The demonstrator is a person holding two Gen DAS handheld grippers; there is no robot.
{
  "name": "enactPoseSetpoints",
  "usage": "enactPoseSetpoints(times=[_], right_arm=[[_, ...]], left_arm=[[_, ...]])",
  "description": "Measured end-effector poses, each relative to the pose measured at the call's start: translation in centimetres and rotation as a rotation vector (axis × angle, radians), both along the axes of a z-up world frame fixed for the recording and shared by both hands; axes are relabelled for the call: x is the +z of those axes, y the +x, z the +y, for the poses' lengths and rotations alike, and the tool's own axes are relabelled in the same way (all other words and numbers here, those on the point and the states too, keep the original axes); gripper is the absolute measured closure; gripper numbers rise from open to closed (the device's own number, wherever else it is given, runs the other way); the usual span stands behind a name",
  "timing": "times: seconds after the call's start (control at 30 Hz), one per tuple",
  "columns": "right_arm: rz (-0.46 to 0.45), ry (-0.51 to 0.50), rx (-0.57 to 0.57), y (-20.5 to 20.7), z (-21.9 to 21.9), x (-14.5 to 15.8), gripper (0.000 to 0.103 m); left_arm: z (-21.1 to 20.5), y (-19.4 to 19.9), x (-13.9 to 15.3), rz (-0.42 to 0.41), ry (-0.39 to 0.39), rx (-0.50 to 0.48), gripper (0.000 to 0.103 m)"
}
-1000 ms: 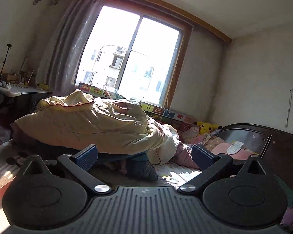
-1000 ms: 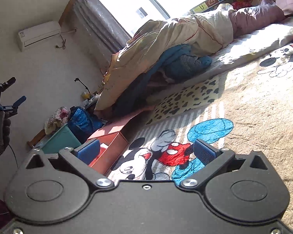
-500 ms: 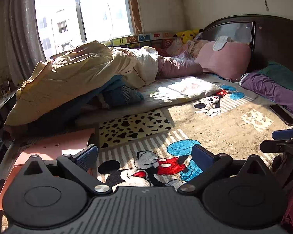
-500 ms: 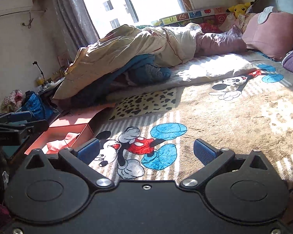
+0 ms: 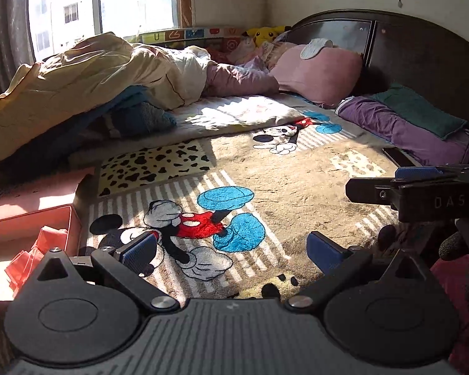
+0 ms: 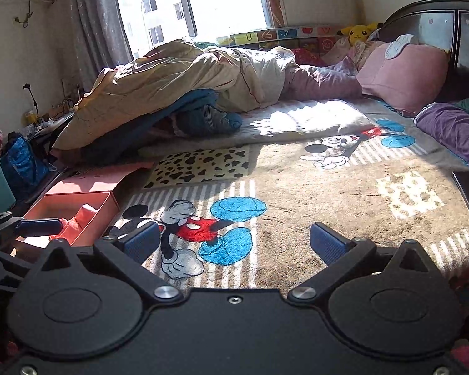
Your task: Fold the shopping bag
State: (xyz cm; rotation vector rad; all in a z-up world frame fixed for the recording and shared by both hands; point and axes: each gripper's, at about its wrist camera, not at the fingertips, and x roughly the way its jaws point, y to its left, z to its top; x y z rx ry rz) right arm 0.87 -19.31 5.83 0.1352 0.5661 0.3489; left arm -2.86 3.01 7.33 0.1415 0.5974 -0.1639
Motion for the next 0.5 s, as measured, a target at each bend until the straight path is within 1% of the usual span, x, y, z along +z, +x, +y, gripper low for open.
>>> enactPoseSetpoints(times=[0.03,0.1,0.23,0.3,0.47,0.5], right_arm=[[-0.004,-0.005,-0.002,-0.2,0.1,0.2,0.000],[-0.014,-0.019,0.002,-0.8,0.5,0.5,0.000],[-0.030,-0.044,-0.003,-1.7,0.9,1.1,0.000],[-0.037,-0.051,-0.011,-2.2,1.1,1.3,0.000],[-0.041,-0.060,-0.019,-3.1,1.1,1.5,0.000],[-0.040,-0.060,-0.022,-3.2,1.1,1.4,0.000]], left_arm=[[-0.4,-0.3,-0.1,-0.017,0.025,0.007,0.000],[-0.6,-0.8,-0.1,-0.043,0.041,0.028,0.000],[-0.9,-1.4,-0.2,-0.042,0.002,0.036,0.000],[-1.1,-1.6,-0.4,-0.053,0.012,0.065,0.000],[-0.6,-2.2,-0.3,-0.081,-0.043,0.106,0.000],[-0.7,-2.3,-0.3,-0.091,-0.032,0.111,0.000]])
